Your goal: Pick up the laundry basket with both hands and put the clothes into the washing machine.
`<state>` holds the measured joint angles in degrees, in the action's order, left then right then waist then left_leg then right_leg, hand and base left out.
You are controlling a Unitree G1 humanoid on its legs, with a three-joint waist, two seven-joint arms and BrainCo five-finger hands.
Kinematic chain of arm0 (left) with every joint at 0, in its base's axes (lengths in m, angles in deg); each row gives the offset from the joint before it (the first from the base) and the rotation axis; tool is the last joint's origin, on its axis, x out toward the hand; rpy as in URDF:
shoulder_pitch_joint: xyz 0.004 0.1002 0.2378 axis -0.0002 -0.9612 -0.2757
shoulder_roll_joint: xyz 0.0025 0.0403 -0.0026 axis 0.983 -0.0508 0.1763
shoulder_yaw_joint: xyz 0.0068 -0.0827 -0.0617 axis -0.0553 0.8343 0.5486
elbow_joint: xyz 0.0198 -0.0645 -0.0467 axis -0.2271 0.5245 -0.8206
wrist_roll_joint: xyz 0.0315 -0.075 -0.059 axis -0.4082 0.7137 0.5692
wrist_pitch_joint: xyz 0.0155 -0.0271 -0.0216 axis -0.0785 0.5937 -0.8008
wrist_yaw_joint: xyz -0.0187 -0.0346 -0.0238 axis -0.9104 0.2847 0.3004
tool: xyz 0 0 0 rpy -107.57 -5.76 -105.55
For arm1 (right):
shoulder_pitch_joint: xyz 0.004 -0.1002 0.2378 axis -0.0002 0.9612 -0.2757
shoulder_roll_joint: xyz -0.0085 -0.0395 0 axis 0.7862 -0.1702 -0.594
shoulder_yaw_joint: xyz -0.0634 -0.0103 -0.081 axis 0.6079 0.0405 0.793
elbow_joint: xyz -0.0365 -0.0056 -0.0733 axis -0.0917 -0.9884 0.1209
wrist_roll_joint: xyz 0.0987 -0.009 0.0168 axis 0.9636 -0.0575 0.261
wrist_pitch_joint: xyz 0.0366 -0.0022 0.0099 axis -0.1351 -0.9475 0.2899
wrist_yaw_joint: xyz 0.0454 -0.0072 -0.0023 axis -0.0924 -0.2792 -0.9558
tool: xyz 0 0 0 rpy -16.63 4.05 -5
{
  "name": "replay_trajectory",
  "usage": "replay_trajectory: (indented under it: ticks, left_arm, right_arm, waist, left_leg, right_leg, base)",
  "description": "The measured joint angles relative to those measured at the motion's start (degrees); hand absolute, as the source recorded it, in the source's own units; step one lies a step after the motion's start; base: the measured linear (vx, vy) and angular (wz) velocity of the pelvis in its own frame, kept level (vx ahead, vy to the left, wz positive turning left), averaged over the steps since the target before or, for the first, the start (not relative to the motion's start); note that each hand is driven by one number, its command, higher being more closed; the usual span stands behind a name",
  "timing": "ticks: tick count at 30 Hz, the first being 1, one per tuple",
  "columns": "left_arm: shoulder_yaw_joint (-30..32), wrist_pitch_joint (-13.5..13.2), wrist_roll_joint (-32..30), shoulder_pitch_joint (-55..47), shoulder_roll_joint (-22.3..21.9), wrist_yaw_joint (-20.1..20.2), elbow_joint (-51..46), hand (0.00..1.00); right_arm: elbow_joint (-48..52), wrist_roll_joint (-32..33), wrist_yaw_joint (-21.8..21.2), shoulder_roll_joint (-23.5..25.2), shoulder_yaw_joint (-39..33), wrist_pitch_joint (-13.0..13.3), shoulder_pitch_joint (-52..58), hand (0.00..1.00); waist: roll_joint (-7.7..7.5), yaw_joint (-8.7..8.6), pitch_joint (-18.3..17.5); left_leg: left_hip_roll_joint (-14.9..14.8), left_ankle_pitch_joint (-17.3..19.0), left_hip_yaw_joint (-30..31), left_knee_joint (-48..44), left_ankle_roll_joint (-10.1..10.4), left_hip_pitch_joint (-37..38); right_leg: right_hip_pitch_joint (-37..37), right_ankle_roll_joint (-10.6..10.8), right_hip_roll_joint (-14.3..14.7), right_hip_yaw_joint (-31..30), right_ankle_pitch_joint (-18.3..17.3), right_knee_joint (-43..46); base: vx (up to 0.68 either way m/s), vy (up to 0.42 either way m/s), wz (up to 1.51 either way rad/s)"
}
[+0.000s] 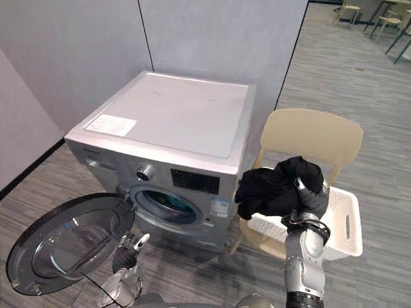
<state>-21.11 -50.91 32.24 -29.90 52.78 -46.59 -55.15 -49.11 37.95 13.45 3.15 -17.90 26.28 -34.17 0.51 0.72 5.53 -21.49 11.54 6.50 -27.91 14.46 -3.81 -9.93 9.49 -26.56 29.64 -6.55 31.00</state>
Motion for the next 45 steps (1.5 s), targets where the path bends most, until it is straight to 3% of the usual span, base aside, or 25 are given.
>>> replay_trajectory:
  ticks: [1,2,3,5,6,7,8,10,11,12,13,14,16,18,20,21,24,29,34,35,37,41,45]
  left_arm:
    - [-0.8,0.1,-0.1,1.2,0.1,0.0,0.0,0.0]
    - [-1.1,0.0,-0.4,2.1,0.3,0.0,0.1,0.0]
    - [-1.8,0.0,-0.8,3.4,1.5,0.0,0.5,0.0]
    - [-1.7,0.0,-1.9,3.7,4.2,0.1,0.8,0.0]
    - [-1.4,-0.1,-2.6,3.8,4.7,0.1,0.8,0.0]
    - [-0.3,-0.2,-3.5,4.0,5.2,0.2,0.8,0.0]
    - [0.8,-0.4,-3.9,3.8,5.3,0.2,0.8,0.0]
    - [1.0,-0.5,-4.6,3.0,5.3,0.2,0.8,0.0]
    - [0.7,-0.4,-4.9,2.0,5.0,0.2,0.8,0.0]
    - [0.6,-0.4,-5.0,0.5,4.3,0.3,0.7,0.0]
    - [0.5,-0.3,-5.0,0.5,4.3,0.4,0.7,0.0]
    - [0.0,-0.3,-5.0,-0.4,4.2,1.1,0.7,0.0]
    - [-1.1,-0.1,-5.0,-0.8,3.7,1.8,0.9,0.0]
    - [-2.5,0.1,-4.9,-0.8,1.5,2.7,1.6,0.0]
    - [-3.7,0.0,-4.1,-0.6,0.2,2.7,1.8,0.0]
    - [-3.7,0.0,-3.6,-0.7,0.2,2.7,1.8,0.0]
    - [-3.7,0.0,-2.0,-0.3,0.2,2.8,1.8,0.0]
    - [-3.8,0.0,-1.9,1.8,0.4,3.4,1.8,0.0]
    - [-4.3,-0.1,-1.5,2.2,0.6,3.4,1.1,0.0]
    - [-5.0,-0.2,-0.9,2.3,0.8,3.3,0.5,0.0]
    - [-6.3,-0.5,-0.7,2.5,0.9,3.1,0.4,0.0]
    - [-8.4,-1.1,0.6,4.2,1.9,2.2,0.8,0.0]
    - [-10.7,-2.3,2.7,6.2,2.2,1.2,1.1,0.0]
  right_arm:
    - [0.7,0.0,0.5,1.3,-1.7,0.0,1.2,1.0]
    - [0.6,0.0,0.7,2.5,-2.7,0.0,1.6,1.0]
    - [0.5,0.0,0.9,5.0,-3.5,-0.2,2.8,1.0]
    - [0.6,-0.1,0.6,6.5,-1.3,-0.6,5.4,1.0]
    - [0.6,-0.1,0.6,6.4,-1.2,-0.8,5.5,1.0]
    - [1.0,-0.2,0.6,6.4,-1.2,-1.0,5.5,1.0]
    - [1.8,-0.4,0.5,6.4,-1.1,-1.1,5.5,1.0]
    - [2.4,-0.6,0.5,6.4,-0.7,-1.0,5.5,1.0]
    - [3.2,-0.6,0.4,6.4,0.4,-1.0,6.0,1.0]
    - [4.8,-0.5,-0.2,6.1,3.2,-1.0,8.0,1.0]
    - [5.0,-0.3,-0.7,6.0,3.7,-1.0,8.5,1.0]
    - [5.1,0.1,-2.6,6.0,6.2,-1.1,10.9,1.0]
    - [4.6,0.6,-4.7,5.9,8.9,-1.3,13.3,1.0]
    - [0.8,1.9,-6.3,4.3,10.5,-1.3,13.2,1.0]
    - [-5.0,2.4,-6.9,1.8,12.4,-2.0,10.8,1.0]
    - [-6.8,2.5,-6.9,1.3,13.1,-2.4,9.7,1.0]
    - [-12.0,2.5,-6.9,-0.3,15.5,-4.3,5.3,1.0]
    - [-21.8,2.4,-6.7,-0.9,18.5,-5.3,-5.2,1.0]
    - [-35.7,2.1,-5.1,-0.2,21.5,-5.9,-21.1,1.0]
    - [-40.6,2.4,-3.7,-0.1,20.8,-5.9,-26.1,1.0]
    - [-46.4,3.3,-2.4,-0.1,19.2,-5.9,-31.3,1.0]
    - [-58.0,6.5,1.7,-2.0,10.5,-5.6,-44.0,1.0]
    - [-65.3,10.2,4.8,-10.6,3.0,-4.4,-55.8,1.0]
  waist:
    - [-0.16,-0.41,0.0]
    - [-0.51,-0.34,0.1]
    - [-2.84,0.58,0.6]
    - [-4.53,0.34,0.3]
    - [-4.16,0.63,0.6]
    - [-3.77,0.99,0.8]
    - [-3.14,1.48,1.2]
    - [-2.59,1.61,1.7]
    - [-2.23,1.36,1.9]
    - [-1.72,1.48,2.3]
    - [-1.72,1.48,2.3]
    - [-1.92,1.54,2.2]
    - [-2.87,1.55,2.1]
    - [-1.57,1.58,2.6]
    - [-0.61,1.78,3.9]
    - [-0.87,1.93,4.3]
    - [0.27,2.07,6.9]
    - [0.21,3.4,13.3]
    - [1.36,5.43,18.2]
    - [2.0,6.46,19.3]
    - [2.78,6.67,19.7]
    - [4.53,8.61,20.8]
    - [7.07,11.34,22.0]
  left_leg:
    - [0.9,5.7,-2.4,2.4,0.3,-0.5]
    - [1.9,7.3,-2.7,2.6,0.7,-1.1]
    - [4.9,7.4,-3.1,0.3,0.2,-3.0]
    - [9.4,8.9,-3.2,-3.5,-3.1,-6.5]
    - [9.6,8.9,-3.9,-3.5,-4.2,-6.7]
    - [9.7,8.8,-5.6,-3.0,-5.9,-6.3]
    - [9.6,8.5,-7.6,-2.3,-7.4,-5.4]
    - [9.5,7.7,-9.5,-1.2,-8.0,-3.8]
    - [9.6,7.5,-10.9,-0.9,-8.2,-3.0]
    - [8.8,7.5,-12.3,-0.5,-8.2,-2.0]
    - [8.6,7.4,-12.4,-0.3,-8.0,-1.8]
    - [8.1,6.8,-12.5,0.8,-7.1,-1.4]
    - [8.7,5.0,-12.1,3.7,-6.1,-1.6]
    - [8.4,1.2,-11.1,9.2,-7.6,-1.6]
    - [8.4,-2.1,-11.3,12.8,-7.0,-1.6]
    - [8.4,-2.6,-11.3,13.5,-6.8,-1.7]
    - [8.3,-4.4,-11.1,14.2,-6.6,-3.9]
    - [11.4,-8.9,-9.1,16.2,-7.0,-7.9]
    - [12.0,-9.9,-8.3,15.9,-7.0,-11.0]
    - [12.3,-10.3,-7.9,15.6,-7.1,-12.4]
    - [12.7,-10.6,-7.0,15.0,-7.2,-14.3]
    - [13.9,-10.7,-4.6,12.4,-7.5,-19.3]
    - [15.3,-11.9,-1.6,10.9,-8.0,-25.7]
  right_leg:
    - [-0.4,1.1,-1.3,0.7,3.1,-2.1]
    - [-0.2,1.5,-1.7,0.9,5.1,-4.0]
    - [0.4,1.0,-3.0,0.4,8.9,-8.1]
    - [2.6,-0.6,-3.7,-1.0,25.3,-19.7]
    - [2.3,-1.5,-3.7,-2.1,28.9,-21.2]
    - [0.1,-4.2,-3.3,-4.7,27.6,-16.8]
    - [-1.8,-8.8,-2.1,-5.7,20.6,-9.7]
    - [-2.5,-7.1,0.2,-5.9,12.4,-2.0]
    - [-2.4,-7.6,2.3,-5.2,6.8,2.8]
    - [-2.4,-6.7,4.9,-5.2,1.9,6.5]
    - [-2.4,-6.2,5.6,-5.3,1.0,7.2]
    - [-1.4,-5.1,9.3,-5.6,-3.4,7.1]
    - [1.7,-3.5,11.8,-6.4,-7.7,-1.7]
    - [2.0,-4.5,13.6,-4.9,-5.4,-6.4]
    - [1.0,-5.2,14.0,-4.2,-4.7,-7.5]
    - [0.5,-5.5,14.1,-4.2,-4.5,-7.4]
    - [-0.3,-6.0,14.2,-2.4,-3.6,-8.2]
    - [-2.6,-5.6,10.3,1.6,-3.2,-6.6]
    - [-5.0,-6.0,9.5,2.2,-1.9,-6.1]
    - [-5.9,-6.1,9.1,2.7,-1.5,-6.0]
    - [-6.7,-6.0,8.7,3.5,-1.2,-6.0]
    - [-9.0,-6.0,7.3,5.5,-0.8,-4.8]
    - [-12.7,-6.1,6.1,8.2,-0.3,-3.9]
  base:
    - [-0.13,0.443,0.54]
    - [-0.2,0.547,0.46]
    - [-0.21,0.538,0.24]
    - [-0.23,0.58,0.1]
    - [-0.2,0.449,-0.23]
    - [-0.22,0.367,-0.53]
    - [-0.2,0.318,-0.56]
    - [-0.13,0.24,-0.52]
    - [-0.1,0.194,-0.66]
    - [-0.05,0.109,-0.52]
    - [-0.04,-0.004,-0.41]
    - [-0.02,-0.119,-0.1]
    - [-0.01,-0.195,0.06]
    - [-0.02,-0.162,0.18]
    - [-0.01,-0.083,0.12]
    - [-0.01,-0.071,0.08]
    - [-0.03,-0.037,0.24]
    - [-0.05,0.038,0.5]
    - [-0.13,0.04,0.14]
    - [-0.14,0.025,0.22]
    - [-0.11,0.033,0.25]
    - [-0.08,0.054,0.3]
    - [-0.05,0.054,0.36]
